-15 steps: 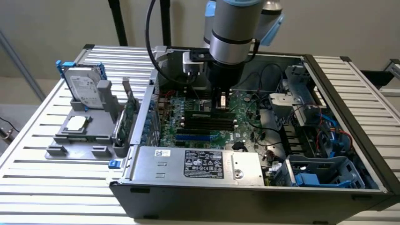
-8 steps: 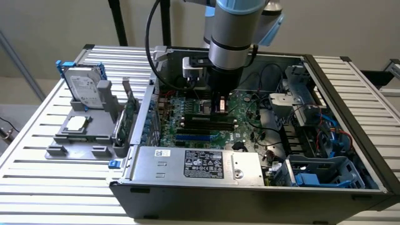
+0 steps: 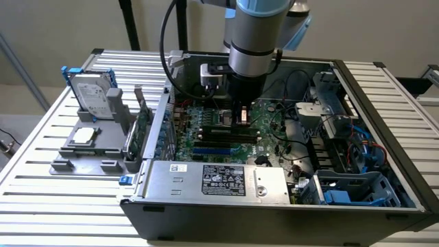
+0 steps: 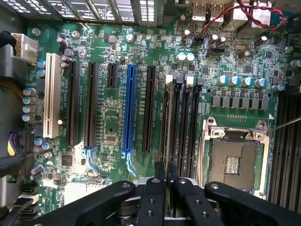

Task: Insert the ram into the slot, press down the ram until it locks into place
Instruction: 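Insert the ram into the slot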

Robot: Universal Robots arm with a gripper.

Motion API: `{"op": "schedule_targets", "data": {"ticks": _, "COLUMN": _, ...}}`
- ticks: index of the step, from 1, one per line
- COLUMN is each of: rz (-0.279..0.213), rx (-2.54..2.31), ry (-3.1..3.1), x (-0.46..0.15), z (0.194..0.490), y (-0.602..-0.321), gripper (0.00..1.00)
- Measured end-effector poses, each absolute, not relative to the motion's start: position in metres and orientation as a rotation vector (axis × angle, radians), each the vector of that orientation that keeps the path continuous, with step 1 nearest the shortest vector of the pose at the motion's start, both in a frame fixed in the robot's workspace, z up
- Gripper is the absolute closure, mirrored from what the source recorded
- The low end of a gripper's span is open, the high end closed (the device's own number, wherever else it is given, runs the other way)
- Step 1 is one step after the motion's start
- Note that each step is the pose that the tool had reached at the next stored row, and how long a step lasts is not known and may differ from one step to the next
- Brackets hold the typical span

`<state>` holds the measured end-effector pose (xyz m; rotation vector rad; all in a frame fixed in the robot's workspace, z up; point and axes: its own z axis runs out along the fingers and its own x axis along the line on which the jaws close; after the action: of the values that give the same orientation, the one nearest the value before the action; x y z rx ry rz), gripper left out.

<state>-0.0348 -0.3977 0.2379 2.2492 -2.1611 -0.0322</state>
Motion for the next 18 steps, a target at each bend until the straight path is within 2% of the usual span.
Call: {"op": "schedule_targets", "data": {"ticks": 18, "rz": 0.002, "rx": 2.247, "ry": -2.16, "x": -0.0352, "z": 0.2322, "y": -0.3965, "gripper": 0.87}}
